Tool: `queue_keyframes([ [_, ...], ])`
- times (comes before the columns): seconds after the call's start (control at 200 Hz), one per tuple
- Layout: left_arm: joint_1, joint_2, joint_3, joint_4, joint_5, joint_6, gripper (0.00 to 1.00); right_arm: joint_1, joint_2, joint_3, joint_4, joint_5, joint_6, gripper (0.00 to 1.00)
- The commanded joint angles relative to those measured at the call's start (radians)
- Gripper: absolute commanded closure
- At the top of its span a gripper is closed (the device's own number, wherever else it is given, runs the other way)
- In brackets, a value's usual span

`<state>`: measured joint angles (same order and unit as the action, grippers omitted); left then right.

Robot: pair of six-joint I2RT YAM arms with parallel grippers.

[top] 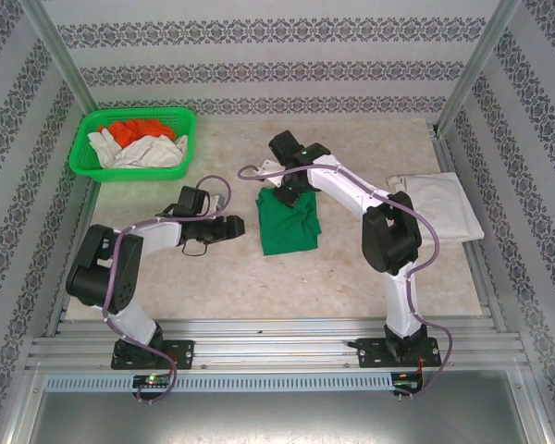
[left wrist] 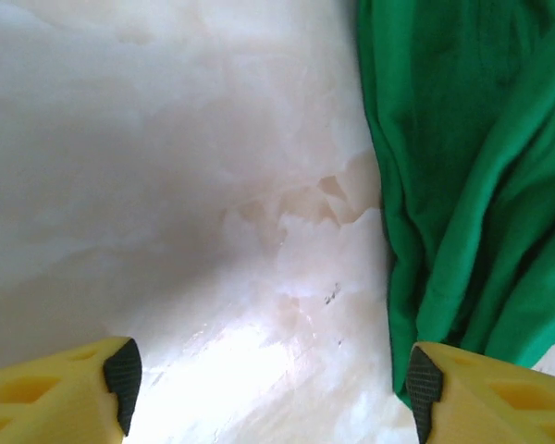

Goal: Fold and stack the t-shirts

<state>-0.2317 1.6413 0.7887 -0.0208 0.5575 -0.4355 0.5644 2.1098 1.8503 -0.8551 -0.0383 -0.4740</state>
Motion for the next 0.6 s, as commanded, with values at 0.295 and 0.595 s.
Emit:
queue_keyframes([
  [0.295,0.000,-0.072,-0.004,0.087,-0.070,0.083,0.00,-0.019,0.024,0.059,0.060,0.052,0.105,0.29],
  [0.595,-0.043,0.041,0.063,0.234,-0.044,-0.104,0.00,-0.139,-0.205,-0.291,0.248,-0.107,0.637,0.15],
])
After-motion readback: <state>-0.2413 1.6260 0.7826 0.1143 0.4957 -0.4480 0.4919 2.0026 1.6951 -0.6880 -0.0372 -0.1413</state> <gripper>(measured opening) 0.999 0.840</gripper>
